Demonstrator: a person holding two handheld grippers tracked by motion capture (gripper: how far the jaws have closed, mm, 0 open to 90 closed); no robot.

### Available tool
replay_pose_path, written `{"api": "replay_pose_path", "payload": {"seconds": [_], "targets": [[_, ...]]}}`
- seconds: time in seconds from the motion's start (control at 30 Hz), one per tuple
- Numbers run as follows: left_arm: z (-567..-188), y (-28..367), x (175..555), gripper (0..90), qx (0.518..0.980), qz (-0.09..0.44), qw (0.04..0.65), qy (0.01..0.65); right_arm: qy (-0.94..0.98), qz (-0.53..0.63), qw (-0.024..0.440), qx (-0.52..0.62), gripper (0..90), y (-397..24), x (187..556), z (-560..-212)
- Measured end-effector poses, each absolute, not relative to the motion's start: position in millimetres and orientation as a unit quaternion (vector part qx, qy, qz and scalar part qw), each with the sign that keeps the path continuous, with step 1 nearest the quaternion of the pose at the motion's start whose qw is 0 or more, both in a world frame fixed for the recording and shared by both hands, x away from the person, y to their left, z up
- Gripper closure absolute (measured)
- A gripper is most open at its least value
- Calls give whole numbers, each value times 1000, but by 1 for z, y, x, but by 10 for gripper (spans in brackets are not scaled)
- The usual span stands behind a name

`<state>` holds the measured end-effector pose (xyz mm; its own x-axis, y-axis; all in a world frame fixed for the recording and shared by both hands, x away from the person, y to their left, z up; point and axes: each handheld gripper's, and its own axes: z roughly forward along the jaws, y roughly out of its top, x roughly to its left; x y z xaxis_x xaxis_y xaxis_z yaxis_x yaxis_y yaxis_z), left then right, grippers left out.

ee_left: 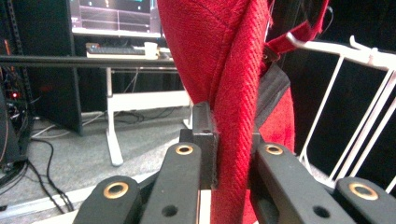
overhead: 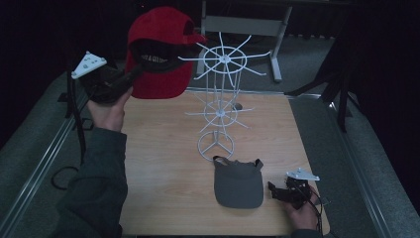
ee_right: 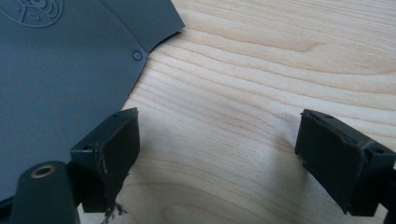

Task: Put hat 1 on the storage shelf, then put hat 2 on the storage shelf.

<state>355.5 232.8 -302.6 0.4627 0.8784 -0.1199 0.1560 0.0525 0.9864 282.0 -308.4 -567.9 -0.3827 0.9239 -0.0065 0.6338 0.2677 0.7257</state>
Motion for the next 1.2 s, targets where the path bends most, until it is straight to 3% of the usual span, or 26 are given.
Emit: {"api": "replay_pose_path", "payload": {"seconds": [1.2], "targets": [[-403,221,346,840,658,285,558,419,765,326,222,509,138,-308,282,-568]]}}
